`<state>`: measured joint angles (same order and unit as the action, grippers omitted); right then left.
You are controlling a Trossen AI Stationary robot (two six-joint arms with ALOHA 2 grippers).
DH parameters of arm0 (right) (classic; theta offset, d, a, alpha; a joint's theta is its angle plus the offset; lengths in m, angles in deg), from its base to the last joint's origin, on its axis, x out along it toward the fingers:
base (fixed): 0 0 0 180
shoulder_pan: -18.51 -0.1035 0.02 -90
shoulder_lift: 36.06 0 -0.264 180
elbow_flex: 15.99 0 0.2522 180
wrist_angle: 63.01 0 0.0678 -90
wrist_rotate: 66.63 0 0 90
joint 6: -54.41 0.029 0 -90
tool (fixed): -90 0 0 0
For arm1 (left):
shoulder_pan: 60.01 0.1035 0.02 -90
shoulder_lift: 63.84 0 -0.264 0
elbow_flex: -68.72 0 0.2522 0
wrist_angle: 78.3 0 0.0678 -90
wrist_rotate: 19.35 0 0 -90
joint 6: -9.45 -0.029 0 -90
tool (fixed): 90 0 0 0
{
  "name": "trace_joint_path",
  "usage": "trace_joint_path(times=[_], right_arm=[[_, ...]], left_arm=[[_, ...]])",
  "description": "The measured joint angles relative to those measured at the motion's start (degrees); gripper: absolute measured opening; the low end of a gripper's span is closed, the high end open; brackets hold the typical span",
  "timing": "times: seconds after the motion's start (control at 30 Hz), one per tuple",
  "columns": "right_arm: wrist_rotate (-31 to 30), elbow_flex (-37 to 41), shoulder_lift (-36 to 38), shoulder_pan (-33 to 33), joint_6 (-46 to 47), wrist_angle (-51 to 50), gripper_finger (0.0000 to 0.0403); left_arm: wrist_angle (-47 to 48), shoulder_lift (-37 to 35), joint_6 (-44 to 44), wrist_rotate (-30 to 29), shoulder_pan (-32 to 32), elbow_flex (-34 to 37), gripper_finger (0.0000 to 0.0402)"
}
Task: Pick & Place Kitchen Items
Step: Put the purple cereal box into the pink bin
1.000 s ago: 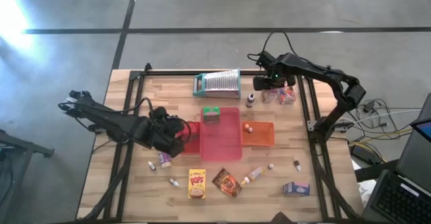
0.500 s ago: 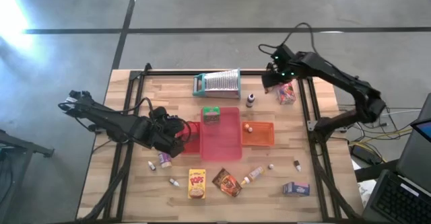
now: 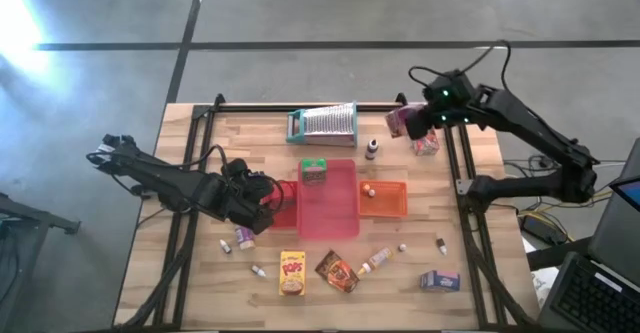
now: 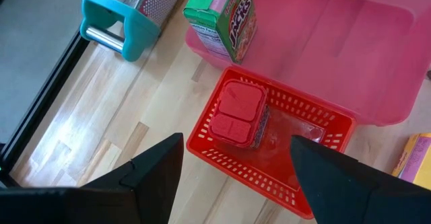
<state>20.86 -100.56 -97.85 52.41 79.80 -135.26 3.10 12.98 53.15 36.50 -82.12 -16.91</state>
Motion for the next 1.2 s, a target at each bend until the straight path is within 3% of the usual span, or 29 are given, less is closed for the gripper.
trace_joint_path(times=[0.2,0.47,0.73,1.2], right_arm=[[0.18,0.00,1.29,-8.85,-2.47,4.59,0.0112],[0.18,0.00,-1.54,-17.36,-7.03,8.03,0.0096],[0.17,0.00,-7.56,-20.64,-11.80,8.40,0.0110],[2.84,-3.76,-20.84,-22.50,-24.13,11.57,0.0098]], left_arm=[[-0.03,0.00,0.00,0.00,0.00,0.00,0.0276],[-0.11,0.00,0.00,-0.02,0.00,0.00,0.0276],[-0.13,0.00,0.00,0.00,0.02,0.00,0.0276],[-0.14,0.00,0.01,-0.01,0.00,0.00,0.0276]])
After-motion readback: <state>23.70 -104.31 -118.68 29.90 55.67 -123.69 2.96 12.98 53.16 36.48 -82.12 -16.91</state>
